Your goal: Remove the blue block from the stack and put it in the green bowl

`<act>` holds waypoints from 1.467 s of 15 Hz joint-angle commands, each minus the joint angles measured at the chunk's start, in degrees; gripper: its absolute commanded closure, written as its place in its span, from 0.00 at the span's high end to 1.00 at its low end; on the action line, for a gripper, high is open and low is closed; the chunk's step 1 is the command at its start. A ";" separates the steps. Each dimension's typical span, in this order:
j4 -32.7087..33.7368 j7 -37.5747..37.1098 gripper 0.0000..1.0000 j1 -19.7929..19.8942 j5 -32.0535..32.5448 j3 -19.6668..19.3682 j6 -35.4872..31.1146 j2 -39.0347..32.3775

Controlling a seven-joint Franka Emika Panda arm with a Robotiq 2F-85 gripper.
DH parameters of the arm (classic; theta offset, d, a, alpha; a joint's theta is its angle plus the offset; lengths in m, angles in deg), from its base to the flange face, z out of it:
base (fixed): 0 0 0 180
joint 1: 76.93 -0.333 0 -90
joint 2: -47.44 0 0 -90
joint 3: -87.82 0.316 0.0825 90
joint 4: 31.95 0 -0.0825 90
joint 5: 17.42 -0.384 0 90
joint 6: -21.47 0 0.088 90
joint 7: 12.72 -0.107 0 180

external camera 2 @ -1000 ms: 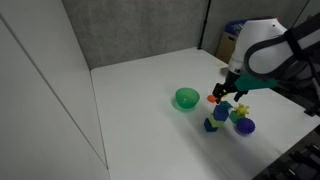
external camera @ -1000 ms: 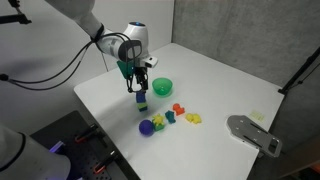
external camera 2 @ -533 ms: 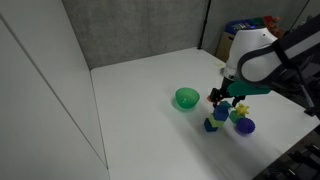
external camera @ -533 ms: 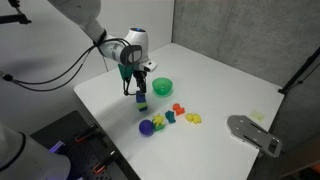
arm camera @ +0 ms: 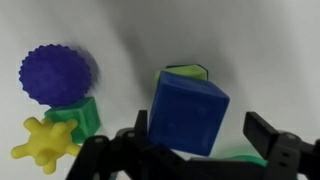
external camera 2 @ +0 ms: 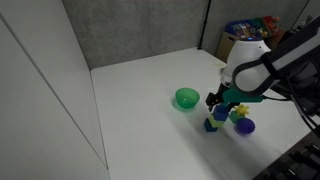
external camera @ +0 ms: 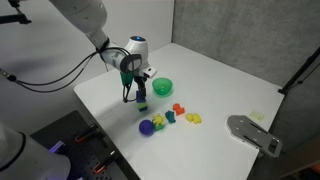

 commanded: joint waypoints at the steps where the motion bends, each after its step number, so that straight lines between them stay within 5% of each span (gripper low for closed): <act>1: 0.53 1.41 0.66 -0.06 -2.60 0.40 -1.53 -0.96; 4: 0.35 2.71 0.40 0.25 -3.39 0.73 -0.84 0.05; 8: 0.26 6.12 0.27 1.01 -4.55 1.49 0.70 4.10; 22: 20.64 23.11 0.23 3.86 0.16 1.09 17.54 0.29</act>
